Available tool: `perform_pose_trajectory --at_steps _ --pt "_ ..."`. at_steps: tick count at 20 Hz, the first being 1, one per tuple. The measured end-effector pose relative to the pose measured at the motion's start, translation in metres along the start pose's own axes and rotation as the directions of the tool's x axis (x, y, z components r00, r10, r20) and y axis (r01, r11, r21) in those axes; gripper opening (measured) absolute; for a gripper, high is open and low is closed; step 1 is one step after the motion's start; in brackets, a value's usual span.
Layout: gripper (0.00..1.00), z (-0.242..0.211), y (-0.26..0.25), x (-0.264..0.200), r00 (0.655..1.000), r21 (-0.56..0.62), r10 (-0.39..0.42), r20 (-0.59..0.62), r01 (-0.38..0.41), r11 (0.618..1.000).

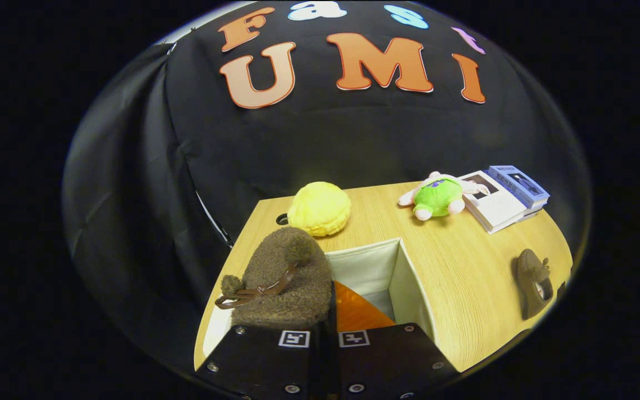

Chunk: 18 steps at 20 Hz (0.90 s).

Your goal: Open the storage box then place both shoes into the box .Put the left shoe in first, then the right shoe, with the right side of both shoes facing outward in a uniform manner.

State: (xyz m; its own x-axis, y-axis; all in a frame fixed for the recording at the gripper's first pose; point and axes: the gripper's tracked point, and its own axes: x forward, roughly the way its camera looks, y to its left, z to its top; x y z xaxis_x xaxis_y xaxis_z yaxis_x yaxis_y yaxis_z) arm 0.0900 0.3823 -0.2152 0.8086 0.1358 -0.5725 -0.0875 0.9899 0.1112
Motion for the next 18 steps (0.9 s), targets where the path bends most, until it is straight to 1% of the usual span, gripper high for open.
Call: perform_pose_trajectory --at_steps 1,3,5,7,8,9,12,14,16,18 --pt "0.08 0.000 0.005 0.001 1.000 0.000 0.009 -0.006 -0.009 1.000" --pt "0.28 0.000 0.009 -0.002 1.000 -0.006 0.017 -0.011 -0.017 1.000" --pt "0.57 0.001 0.002 -0.003 1.000 -0.032 -0.011 0.004 0.011 0.999" --pt "0.85 -0.001 0.000 -0.005 1.000 -0.028 -0.011 -0.006 0.011 1.000" --pt "0.95 -0.001 0.001 -0.008 1.000 -0.032 -0.006 -0.008 0.006 0.999" --pt "0.97 -0.001 0.001 -0.010 1.000 -0.039 -0.001 -0.012 0.001 0.999" --pt "0.97 -0.005 -0.002 -0.019 1.000 -0.059 0.006 -0.023 -0.008 0.998" --pt "0.98 -0.013 0.004 -0.024 0.999 -0.093 0.036 -0.041 -0.040 0.995" --pt "0.98 -0.020 0.006 -0.028 0.996 -0.090 0.062 -0.060 -0.068 0.994" --pt "0.98 -0.029 0.009 -0.031 0.990 -0.082 0.093 -0.103 -0.102 0.991"
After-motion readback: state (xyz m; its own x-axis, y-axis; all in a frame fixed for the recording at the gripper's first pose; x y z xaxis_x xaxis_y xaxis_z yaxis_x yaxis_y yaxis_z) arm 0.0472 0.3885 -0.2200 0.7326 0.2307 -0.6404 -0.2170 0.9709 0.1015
